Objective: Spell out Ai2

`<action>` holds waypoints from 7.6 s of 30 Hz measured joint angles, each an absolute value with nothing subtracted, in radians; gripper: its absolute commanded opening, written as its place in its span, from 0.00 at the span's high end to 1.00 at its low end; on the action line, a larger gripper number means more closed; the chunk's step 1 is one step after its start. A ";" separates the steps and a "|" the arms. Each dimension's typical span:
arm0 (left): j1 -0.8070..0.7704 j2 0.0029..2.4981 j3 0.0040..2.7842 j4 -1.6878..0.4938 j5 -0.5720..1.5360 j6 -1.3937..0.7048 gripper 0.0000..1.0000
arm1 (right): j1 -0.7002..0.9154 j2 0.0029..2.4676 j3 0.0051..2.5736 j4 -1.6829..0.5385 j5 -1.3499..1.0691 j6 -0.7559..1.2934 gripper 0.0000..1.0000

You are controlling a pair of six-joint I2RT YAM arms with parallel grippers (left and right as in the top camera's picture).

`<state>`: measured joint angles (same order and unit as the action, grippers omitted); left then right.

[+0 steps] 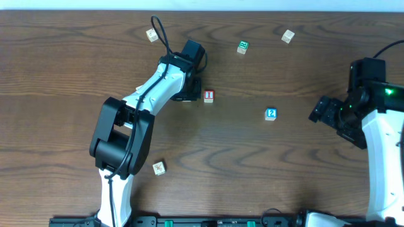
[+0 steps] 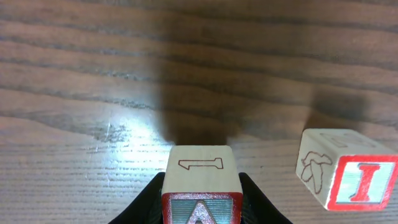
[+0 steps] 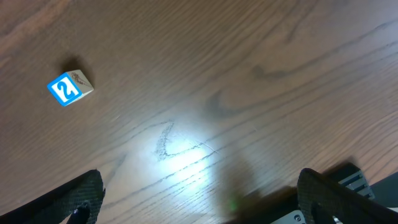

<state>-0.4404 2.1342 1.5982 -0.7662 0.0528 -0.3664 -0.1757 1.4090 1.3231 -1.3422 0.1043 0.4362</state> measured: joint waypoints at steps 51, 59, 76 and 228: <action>-0.440 2.130 1.598 -0.803 0.056 -0.332 0.43 | -0.176 1.409 1.323 -1.351 0.104 0.436 0.01; -0.440 2.014 1.598 -0.808 0.034 -0.282 0.44 | -0.176 1.409 1.323 -1.351 0.104 0.436 0.01; -0.360 1.977 1.450 -0.728 -0.125 -0.245 0.43 | -0.176 1.409 1.323 -1.359 0.104 0.436 0.01; -0.453 1.996 1.335 -0.520 0.124 -0.340 0.45 | -0.176 1.409 1.323 -1.374 0.105 0.437 0.01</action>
<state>-0.4526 1.9957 1.3354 -0.5198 0.1238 -0.3397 -0.1757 1.4090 1.3231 -1.3743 0.1047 0.4366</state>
